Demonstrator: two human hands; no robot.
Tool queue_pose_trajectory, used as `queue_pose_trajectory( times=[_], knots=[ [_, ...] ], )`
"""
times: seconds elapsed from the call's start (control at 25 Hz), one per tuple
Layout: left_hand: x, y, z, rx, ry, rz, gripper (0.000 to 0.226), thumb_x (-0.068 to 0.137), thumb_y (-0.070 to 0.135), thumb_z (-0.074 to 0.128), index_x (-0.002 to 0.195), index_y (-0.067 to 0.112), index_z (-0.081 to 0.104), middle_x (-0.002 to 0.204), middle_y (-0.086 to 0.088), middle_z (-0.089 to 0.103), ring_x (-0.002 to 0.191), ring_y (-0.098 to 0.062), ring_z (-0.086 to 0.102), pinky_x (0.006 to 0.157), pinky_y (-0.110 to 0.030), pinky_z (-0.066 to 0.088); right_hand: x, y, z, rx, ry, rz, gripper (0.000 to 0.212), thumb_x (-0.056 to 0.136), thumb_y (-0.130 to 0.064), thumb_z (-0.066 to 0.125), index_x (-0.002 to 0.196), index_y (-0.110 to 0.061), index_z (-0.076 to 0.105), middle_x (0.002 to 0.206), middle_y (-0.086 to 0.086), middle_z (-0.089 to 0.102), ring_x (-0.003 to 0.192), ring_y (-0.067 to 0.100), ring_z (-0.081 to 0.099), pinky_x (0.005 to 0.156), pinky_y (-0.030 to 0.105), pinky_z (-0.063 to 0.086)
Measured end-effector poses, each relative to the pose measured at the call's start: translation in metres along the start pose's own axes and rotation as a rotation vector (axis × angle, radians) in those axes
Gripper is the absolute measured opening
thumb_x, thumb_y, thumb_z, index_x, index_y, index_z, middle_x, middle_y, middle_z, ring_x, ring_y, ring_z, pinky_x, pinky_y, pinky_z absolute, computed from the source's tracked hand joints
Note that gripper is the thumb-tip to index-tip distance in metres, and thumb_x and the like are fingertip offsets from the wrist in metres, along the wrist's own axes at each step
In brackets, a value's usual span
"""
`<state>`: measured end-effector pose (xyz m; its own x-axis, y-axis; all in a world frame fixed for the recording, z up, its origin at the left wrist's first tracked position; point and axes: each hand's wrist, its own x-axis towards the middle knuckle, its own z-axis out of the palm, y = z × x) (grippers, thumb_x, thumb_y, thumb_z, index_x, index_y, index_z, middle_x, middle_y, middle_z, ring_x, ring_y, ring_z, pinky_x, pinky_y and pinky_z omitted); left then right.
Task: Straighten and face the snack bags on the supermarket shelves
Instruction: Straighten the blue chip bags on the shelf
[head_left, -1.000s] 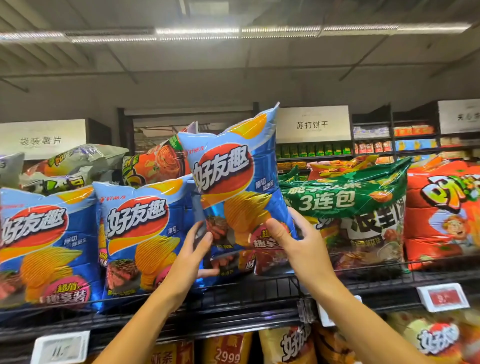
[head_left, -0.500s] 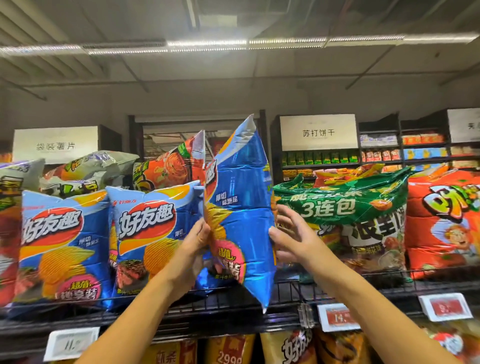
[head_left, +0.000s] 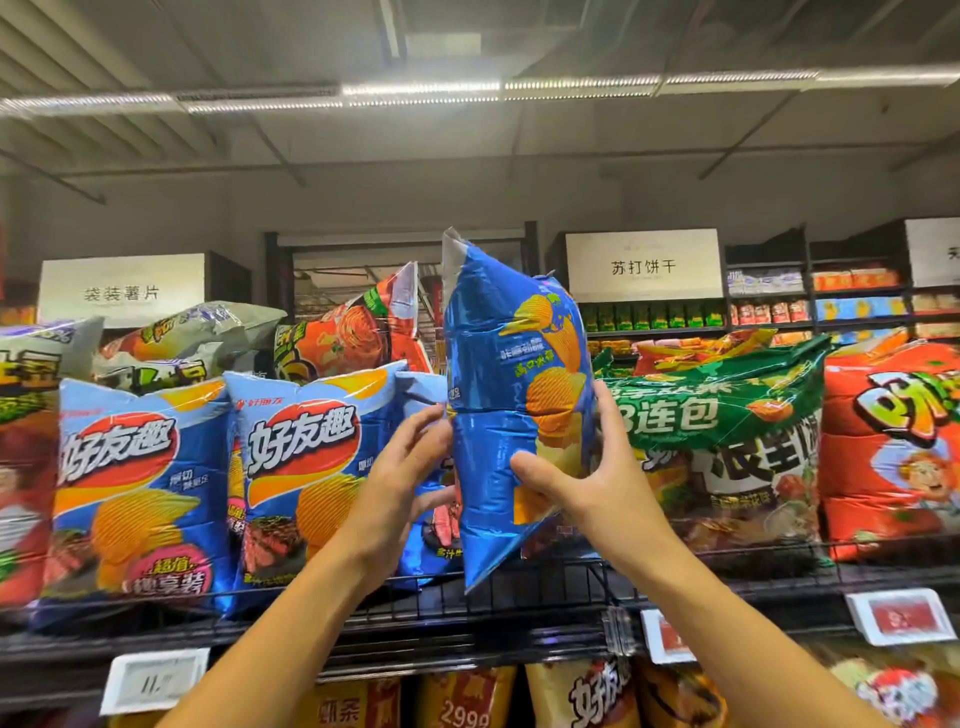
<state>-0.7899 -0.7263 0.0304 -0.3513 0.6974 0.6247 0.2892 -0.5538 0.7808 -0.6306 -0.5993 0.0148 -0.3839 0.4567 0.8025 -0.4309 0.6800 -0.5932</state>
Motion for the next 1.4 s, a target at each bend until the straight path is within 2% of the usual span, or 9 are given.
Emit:
queue_pose_trajectory(
  times=[0.12, 0.24, 0.32, 0.44, 0.6, 0.76, 1.08, 1.28, 1.4],
  knots=[
    [-0.003, -0.001, 0.009, 0.1, -0.126, -0.003, 0.101, 0.047, 0.07, 0.082, 0.132, 0.041, 0.038, 0.119, 0.033, 0.063, 0.113, 0.011, 0.059, 0.09, -0.022, 0.053, -0.003, 0.0, 0.006, -0.133, -0.019, 0.028, 0.119, 0.056, -0.081, 0.075, 0.152, -0.054, 0.01, 0.161, -0.027, 0.019, 0.149, -0.001, 0.021, 0.122, 0.041, 0.027],
    [-0.002, -0.004, 0.005, 0.098, -0.053, 0.011, 0.123, 0.04, 0.063, 0.09, 0.143, 0.03, 0.034, 0.133, 0.011, 0.063, 0.121, -0.011, 0.061, 0.102, -0.036, 0.048, -0.004, -0.001, 0.0, -0.179, -0.08, -0.015, 0.07, 0.081, -0.061, 0.06, 0.139, -0.066, 0.022, 0.151, -0.042, 0.022, 0.146, -0.005, 0.021, 0.121, 0.038, 0.027],
    [-0.001, -0.007, -0.002, 0.006, 0.016, 0.015, 0.104, 0.046, 0.047, 0.091, 0.136, 0.021, 0.046, 0.126, -0.005, 0.068, 0.113, -0.024, 0.067, 0.097, -0.044, 0.053, -0.002, 0.0, -0.006, -0.114, -0.061, -0.053, 0.051, 0.092, -0.037, 0.054, 0.132, -0.064, 0.037, 0.144, -0.037, 0.039, 0.138, -0.001, 0.038, 0.111, 0.037, 0.042],
    [0.0, -0.014, -0.012, -0.075, -0.007, 0.004, 0.078, 0.057, 0.038, 0.084, 0.128, 0.021, 0.057, 0.117, -0.007, 0.072, 0.104, -0.024, 0.071, 0.08, -0.033, 0.06, 0.002, 0.007, -0.016, 0.008, -0.029, -0.025, 0.041, 0.101, -0.026, 0.057, 0.129, -0.054, 0.047, 0.133, -0.022, 0.056, 0.118, -0.002, 0.056, 0.09, 0.021, 0.053],
    [-0.003, -0.017, -0.016, -0.141, -0.08, -0.05, 0.07, 0.051, 0.047, 0.093, 0.114, 0.029, 0.069, 0.117, -0.008, 0.072, 0.102, -0.023, 0.072, 0.073, -0.031, 0.059, 0.004, 0.018, -0.025, 0.094, -0.19, 0.157, 0.076, 0.083, -0.054, 0.064, 0.15, -0.036, 0.033, 0.144, -0.011, 0.054, 0.132, 0.005, 0.052, 0.107, 0.03, 0.046],
    [-0.004, -0.018, -0.017, -0.171, -0.119, -0.072, 0.084, 0.046, 0.044, 0.096, 0.121, 0.021, 0.065, 0.115, -0.01, 0.072, 0.1, -0.025, 0.072, 0.073, -0.035, 0.059, 0.0, 0.021, -0.025, 0.144, -0.233, 0.167, 0.086, 0.073, -0.068, 0.072, 0.145, -0.028, 0.046, 0.13, -0.016, 0.066, 0.121, 0.005, 0.062, 0.087, 0.019, 0.054],
    [-0.003, -0.021, -0.021, -0.219, -0.131, -0.079, 0.09, 0.044, 0.037, 0.098, 0.124, 0.019, 0.061, 0.113, -0.008, 0.073, 0.099, -0.025, 0.072, 0.075, -0.037, 0.059, -0.001, 0.027, -0.023, 0.174, -0.213, 0.142, 0.098, 0.064, -0.073, 0.076, 0.145, -0.028, 0.046, 0.135, -0.009, 0.064, 0.128, 0.012, 0.058, 0.103, 0.036, 0.05],
    [-0.003, -0.022, -0.023, -0.158, -0.097, -0.104, 0.109, 0.043, 0.043, 0.097, 0.138, 0.018, 0.049, 0.123, -0.009, 0.069, 0.109, -0.027, 0.068, 0.083, -0.041, 0.058, -0.001, 0.027, -0.023, 0.164, -0.227, 0.15, 0.097, 0.068, -0.073, 0.073, 0.148, -0.028, 0.041, 0.134, -0.015, 0.064, 0.125, 0.006, 0.059, 0.095, 0.025, 0.054],
    [-0.002, -0.018, -0.019, -0.136, -0.102, -0.07, 0.087, 0.053, 0.043, 0.093, 0.13, 0.023, 0.058, 0.125, -0.009, 0.069, 0.112, -0.029, 0.067, 0.085, -0.041, 0.058, -0.004, 0.023, -0.017, 0.119, -0.163, 0.131, 0.065, 0.087, -0.062, 0.062, 0.143, -0.034, 0.044, 0.133, -0.019, 0.062, 0.125, 0.002, 0.057, 0.088, 0.015, 0.051]
  ],
)
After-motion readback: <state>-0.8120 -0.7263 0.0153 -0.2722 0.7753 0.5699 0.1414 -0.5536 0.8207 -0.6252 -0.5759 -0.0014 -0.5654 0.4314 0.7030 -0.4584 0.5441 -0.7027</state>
